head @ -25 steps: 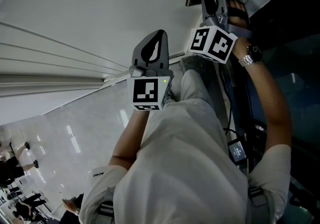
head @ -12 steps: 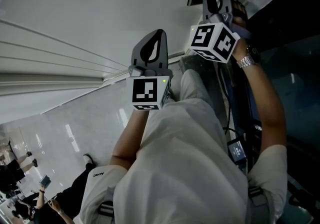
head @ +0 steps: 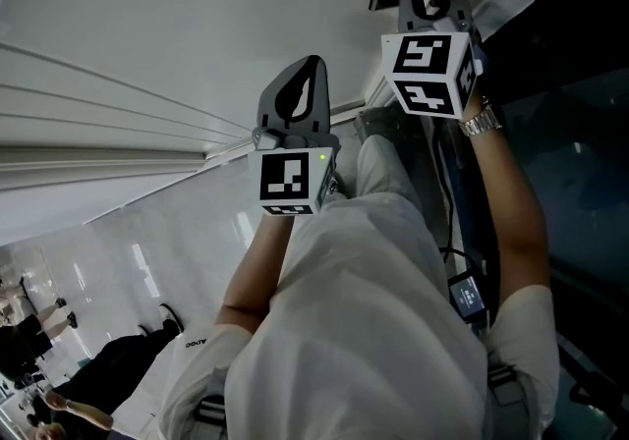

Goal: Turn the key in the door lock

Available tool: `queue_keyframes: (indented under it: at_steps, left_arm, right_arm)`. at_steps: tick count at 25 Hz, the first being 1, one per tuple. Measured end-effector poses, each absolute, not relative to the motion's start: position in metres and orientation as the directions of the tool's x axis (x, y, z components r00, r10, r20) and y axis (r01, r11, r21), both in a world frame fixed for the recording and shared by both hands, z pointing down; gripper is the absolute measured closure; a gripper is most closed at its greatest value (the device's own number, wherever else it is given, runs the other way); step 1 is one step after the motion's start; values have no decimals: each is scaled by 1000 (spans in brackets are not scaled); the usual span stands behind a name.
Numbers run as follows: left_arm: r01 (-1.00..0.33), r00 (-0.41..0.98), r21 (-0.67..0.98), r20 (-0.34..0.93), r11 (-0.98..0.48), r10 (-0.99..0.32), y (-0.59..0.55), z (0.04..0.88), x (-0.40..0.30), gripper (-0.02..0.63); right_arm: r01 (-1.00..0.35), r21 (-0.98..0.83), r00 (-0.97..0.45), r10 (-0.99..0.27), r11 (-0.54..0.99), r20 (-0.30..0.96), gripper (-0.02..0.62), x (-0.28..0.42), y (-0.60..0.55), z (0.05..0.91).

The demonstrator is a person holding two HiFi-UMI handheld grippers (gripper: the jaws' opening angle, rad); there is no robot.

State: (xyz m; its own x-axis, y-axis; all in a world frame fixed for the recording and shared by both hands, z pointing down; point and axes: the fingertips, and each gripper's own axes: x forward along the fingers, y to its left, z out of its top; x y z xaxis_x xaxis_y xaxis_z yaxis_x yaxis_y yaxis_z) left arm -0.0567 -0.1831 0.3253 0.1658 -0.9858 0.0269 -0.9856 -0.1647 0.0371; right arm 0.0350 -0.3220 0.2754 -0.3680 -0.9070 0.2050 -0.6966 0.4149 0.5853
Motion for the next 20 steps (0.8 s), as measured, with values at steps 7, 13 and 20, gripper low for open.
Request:
queue_keyframes:
  at_steps: [7, 13, 20]
  left_arm:
    - [-986, 163, 43, 34, -162, -986, -184, 329, -57, 598]
    - [-987, 155, 46, 30, -154, -987, -184, 327, -59, 598]
    - [-989, 144, 44, 33, -142, -989, -182, 327, -62, 598]
  right_arm:
    - [-831, 251, -441, -863, 496, 246, 584, 39, -326, 276]
    - [-837, -245, -541, -806, 489, 240, 584, 46, -328, 277]
    - [-670, -634, -612, -770, 386, 179, 584, 52, -329, 276]
